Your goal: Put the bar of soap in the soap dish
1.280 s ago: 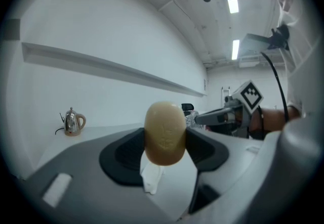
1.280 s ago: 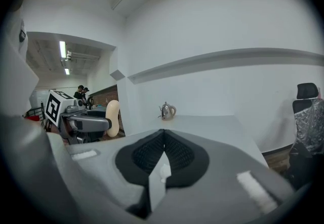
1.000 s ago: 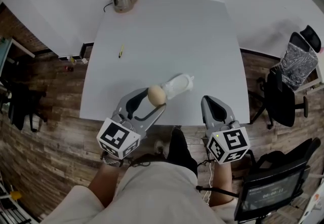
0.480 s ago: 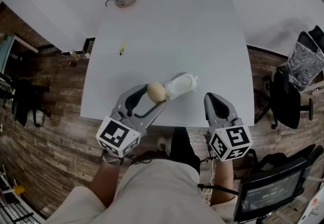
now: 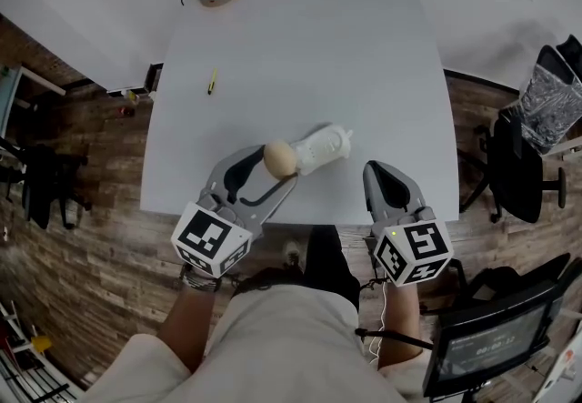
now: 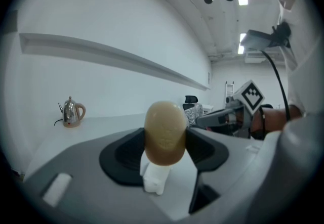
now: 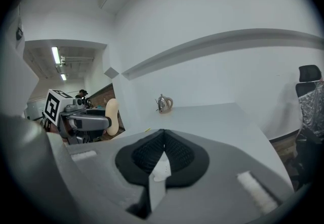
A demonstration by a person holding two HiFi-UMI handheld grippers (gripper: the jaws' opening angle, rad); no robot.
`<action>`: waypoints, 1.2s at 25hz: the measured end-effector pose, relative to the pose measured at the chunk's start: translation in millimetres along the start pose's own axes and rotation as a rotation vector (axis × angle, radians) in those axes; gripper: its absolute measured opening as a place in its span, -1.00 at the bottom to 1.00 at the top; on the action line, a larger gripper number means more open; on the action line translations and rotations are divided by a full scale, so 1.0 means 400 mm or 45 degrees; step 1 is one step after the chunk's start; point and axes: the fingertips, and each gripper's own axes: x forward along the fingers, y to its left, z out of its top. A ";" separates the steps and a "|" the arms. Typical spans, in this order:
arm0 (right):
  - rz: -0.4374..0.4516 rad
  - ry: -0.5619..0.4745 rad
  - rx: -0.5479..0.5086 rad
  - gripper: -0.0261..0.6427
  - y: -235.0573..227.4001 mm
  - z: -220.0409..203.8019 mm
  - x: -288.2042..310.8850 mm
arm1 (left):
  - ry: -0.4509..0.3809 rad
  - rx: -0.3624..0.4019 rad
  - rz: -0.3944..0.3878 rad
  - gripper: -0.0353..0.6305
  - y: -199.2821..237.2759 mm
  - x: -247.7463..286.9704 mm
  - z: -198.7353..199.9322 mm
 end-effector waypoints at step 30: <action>-0.047 0.120 0.098 -0.92 -0.085 -0.112 0.065 | 0.140 -0.048 -0.070 -0.08 0.021 0.098 -0.115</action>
